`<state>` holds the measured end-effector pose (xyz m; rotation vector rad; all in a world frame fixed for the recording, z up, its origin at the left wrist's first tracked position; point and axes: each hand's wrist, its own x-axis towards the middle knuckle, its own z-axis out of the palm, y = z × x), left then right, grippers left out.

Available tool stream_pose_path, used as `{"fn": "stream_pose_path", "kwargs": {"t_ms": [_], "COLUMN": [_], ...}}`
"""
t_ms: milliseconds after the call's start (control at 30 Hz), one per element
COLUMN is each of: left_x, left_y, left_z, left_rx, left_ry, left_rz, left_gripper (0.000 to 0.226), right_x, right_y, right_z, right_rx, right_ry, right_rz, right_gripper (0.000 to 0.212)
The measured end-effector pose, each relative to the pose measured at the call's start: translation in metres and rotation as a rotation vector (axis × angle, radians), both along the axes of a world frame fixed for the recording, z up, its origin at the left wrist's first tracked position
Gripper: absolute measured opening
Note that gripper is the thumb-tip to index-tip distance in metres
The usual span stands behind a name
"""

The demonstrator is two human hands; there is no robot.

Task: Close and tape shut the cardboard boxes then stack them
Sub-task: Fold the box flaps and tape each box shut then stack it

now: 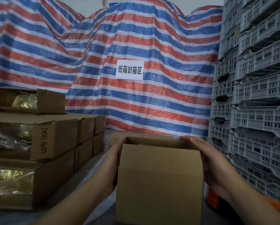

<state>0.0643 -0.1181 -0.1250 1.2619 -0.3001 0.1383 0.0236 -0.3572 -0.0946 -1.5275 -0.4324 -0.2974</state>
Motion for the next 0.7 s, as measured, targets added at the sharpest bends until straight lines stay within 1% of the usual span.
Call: {"fn": "stream_pose_path", "kwargs": {"t_ms": [33,133,233,333,433,533,633,700], "left_x": [0.0033,0.0033,0.0041,0.0035,0.0038,0.003,0.0004,0.0], "left_y": [0.0002,0.001,0.003,0.0015,-0.0009,-0.0004,0.0003,0.0002], "left_z": [-0.0003,0.0003,-0.0018,-0.002,-0.0023,0.0013,0.0048,0.005], "left_rx": [0.002,-0.004,-0.024,-0.017,-0.011,-0.037,-0.063,-0.067], "left_ry": [0.01,-0.028,-0.029,-0.033,-0.062,-0.094,-0.109,-0.114], "left_rz": [0.007,-0.016,-0.031,-0.048,-0.041,-0.014,-0.027,-0.013], "left_gripper": [0.045,0.035,0.032,0.027,0.024,0.017,0.03,0.027], "right_x": [0.0041,0.0051,0.0064,0.0066,0.0071,0.0022,-0.0009,-0.0014], "right_y": [-0.0026,0.0003,0.0031,0.0044,0.0029,-0.0002,-0.0024,-0.0016], "right_z": [-0.0017,-0.0013,-0.0021,-0.0015,-0.001,0.0006,0.0009,0.0009], "right_rx": [-0.004,0.006,0.012,0.045,0.016,-0.023,-0.025,-0.023], "right_ry": [0.01,0.044,0.071,0.073,0.064,0.069,0.069,0.068], "right_rz": [0.008,-0.019,-0.027,-0.02,-0.021,0.049,0.085,0.081], "right_gripper": [0.036,0.043,0.05,0.045,0.04,0.045,0.048,0.048]}}
